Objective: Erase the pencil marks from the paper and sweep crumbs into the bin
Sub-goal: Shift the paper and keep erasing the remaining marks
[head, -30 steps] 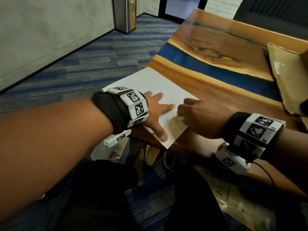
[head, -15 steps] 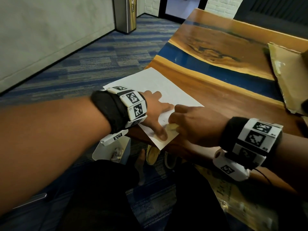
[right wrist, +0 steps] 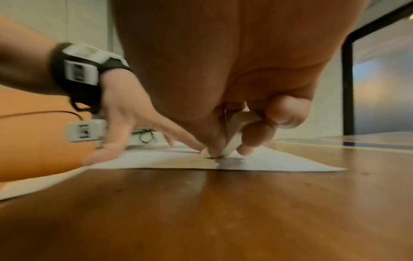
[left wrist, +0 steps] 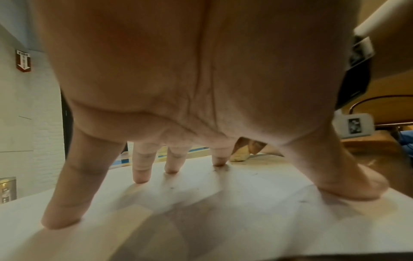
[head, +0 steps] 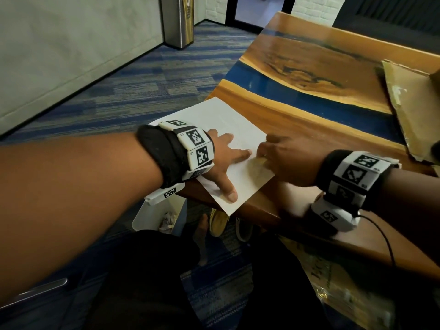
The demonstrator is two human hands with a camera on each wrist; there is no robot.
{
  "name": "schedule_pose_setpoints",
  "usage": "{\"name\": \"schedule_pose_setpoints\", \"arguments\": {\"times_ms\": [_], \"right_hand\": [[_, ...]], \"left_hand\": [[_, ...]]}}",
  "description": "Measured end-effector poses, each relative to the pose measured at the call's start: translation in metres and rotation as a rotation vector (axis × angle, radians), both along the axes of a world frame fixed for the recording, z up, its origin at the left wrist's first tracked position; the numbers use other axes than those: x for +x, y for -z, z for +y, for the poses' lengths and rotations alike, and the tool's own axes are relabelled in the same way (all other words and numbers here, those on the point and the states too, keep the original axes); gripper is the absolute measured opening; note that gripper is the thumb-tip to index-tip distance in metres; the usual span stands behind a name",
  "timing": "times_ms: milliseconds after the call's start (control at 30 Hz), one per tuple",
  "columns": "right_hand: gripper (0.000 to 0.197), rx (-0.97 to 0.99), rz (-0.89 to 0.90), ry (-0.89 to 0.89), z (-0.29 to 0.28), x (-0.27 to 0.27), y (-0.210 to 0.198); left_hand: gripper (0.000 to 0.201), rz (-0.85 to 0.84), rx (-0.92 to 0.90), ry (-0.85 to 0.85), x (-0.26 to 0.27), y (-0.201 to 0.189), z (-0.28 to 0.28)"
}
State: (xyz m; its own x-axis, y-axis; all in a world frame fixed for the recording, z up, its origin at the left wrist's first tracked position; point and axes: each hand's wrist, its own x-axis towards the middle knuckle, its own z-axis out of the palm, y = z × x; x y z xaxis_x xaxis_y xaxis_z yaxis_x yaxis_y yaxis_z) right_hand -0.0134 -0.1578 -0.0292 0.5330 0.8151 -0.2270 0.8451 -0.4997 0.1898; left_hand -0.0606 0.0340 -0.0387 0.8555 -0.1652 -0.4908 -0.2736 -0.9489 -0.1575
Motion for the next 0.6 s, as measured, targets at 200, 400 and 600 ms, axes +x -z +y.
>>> {"name": "schedule_pose_setpoints", "arguments": {"times_ms": [200,400,600], "right_hand": [[0.032,0.048,0.164,-0.073,0.008,-0.043,0.001],[0.032,0.047,0.018,0.097,-0.004,-0.003,-0.001],[0.031,0.037,0.162,-0.073,0.001,-0.03,0.0]], "left_hand": [[0.127,-0.027,-0.029,-0.014,0.001,0.001,-0.001],[0.129,-0.034,0.004,-0.004,0.001,0.001,-0.002],[0.131,-0.023,-0.004,-0.015,0.001,-0.001,-0.002]]}}
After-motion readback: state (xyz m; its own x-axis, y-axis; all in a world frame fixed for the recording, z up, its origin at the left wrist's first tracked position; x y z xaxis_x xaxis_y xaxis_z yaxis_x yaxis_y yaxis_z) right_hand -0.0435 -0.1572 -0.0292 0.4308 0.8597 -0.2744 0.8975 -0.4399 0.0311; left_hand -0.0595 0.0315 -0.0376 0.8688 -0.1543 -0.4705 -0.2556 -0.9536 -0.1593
